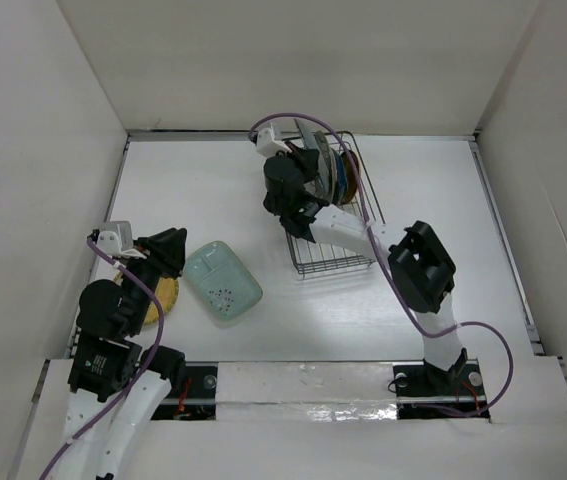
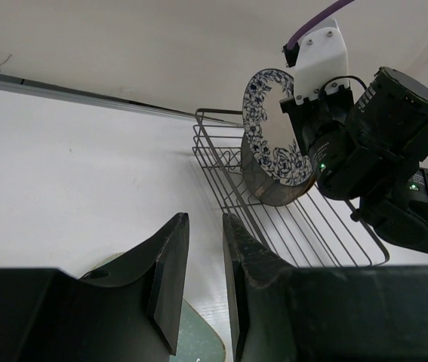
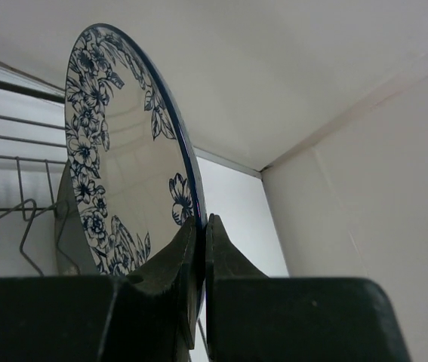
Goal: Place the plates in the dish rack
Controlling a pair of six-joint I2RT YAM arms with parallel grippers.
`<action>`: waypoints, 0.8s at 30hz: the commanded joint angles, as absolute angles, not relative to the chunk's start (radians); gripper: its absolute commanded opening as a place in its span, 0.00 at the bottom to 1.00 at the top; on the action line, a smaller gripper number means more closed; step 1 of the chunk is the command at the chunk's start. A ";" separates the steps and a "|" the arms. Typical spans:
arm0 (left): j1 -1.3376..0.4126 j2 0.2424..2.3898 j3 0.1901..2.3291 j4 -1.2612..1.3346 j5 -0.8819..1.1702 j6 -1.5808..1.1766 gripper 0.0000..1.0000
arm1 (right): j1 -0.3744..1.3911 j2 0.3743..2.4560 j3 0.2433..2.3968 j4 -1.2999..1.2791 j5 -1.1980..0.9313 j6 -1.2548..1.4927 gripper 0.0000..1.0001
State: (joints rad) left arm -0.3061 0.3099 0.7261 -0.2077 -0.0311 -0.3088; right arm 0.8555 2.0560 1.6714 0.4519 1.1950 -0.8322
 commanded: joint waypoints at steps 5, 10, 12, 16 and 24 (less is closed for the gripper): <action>-0.310 0.302 0.723 -0.175 -0.025 -0.314 0.22 | 0.844 1.985 1.733 0.214 1.180 -0.427 0.00; -0.310 0.305 0.721 -0.173 -0.021 -0.314 0.22 | 0.795 1.974 1.743 -0.056 1.076 -0.099 0.00; -0.310 0.308 0.721 -0.172 -0.020 -0.314 0.22 | 0.766 1.970 1.740 -0.121 1.036 -0.026 0.00; -0.310 0.316 0.719 -0.169 -0.015 -0.314 0.22 | 0.732 1.942 1.718 -0.178 0.974 0.152 0.06; -0.310 0.337 0.718 -0.166 -0.017 -0.314 0.23 | 0.741 1.853 1.681 -0.124 0.968 0.167 0.65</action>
